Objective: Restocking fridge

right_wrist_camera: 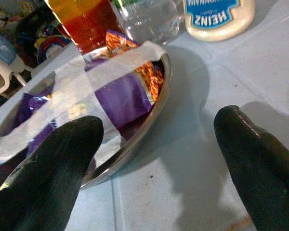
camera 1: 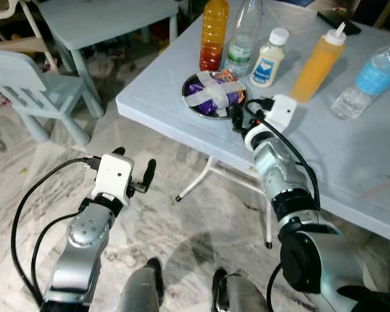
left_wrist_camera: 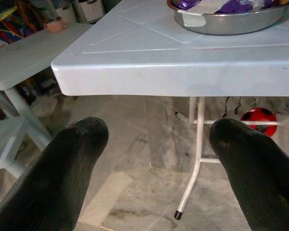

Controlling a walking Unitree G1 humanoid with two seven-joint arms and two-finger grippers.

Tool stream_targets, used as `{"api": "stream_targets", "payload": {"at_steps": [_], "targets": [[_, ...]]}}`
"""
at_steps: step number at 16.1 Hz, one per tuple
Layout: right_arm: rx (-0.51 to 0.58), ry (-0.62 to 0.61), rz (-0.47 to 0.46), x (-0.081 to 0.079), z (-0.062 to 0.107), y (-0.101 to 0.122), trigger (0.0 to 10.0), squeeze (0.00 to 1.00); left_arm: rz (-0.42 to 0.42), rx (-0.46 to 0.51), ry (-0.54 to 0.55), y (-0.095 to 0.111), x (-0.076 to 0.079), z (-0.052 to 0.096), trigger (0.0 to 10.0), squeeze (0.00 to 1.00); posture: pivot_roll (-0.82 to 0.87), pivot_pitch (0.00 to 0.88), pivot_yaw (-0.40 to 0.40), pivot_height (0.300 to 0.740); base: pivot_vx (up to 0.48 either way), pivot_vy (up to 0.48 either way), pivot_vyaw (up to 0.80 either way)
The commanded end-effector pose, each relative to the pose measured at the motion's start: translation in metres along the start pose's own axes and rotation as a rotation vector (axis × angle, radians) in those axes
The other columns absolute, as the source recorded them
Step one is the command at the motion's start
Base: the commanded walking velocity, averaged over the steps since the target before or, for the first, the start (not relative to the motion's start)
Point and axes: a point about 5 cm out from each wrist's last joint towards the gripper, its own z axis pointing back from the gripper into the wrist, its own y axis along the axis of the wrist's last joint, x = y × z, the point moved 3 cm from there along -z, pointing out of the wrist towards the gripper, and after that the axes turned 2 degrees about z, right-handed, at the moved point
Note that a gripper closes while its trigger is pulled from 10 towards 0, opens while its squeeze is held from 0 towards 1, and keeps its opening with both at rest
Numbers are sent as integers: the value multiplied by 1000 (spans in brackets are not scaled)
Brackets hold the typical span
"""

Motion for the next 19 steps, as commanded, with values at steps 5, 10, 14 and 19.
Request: {"api": "stream_targets", "payload": {"at_steps": [5, 10, 14, 19], "targets": [[-34, 6, -25, -7, -3, -7, 10000, 0, -24, -9, -22, 3, 1, 4, 10000, 0, 191, 232, 12, 740, 0, 0, 0], [-189, -33, -21, 0, 3, -35, 0, 0, -24, -7, -44, 5, 7, 3, 10000, 0, 193, 228, 15, 740, 0, 0, 0], [-231, -70, -41, 11, 6, -40, 0, 0, -23, -3, -51, 6, 9, 1, 10000, 0, 184, 225, 10, 740, 0, 0, 0], [-179, -189, -49, 33, 5, -24, 0, 0, -14, 1, -57, 7, 14, 1, 10000, 0, 180, 228, 7, 740, 0, 0, 0]]}}
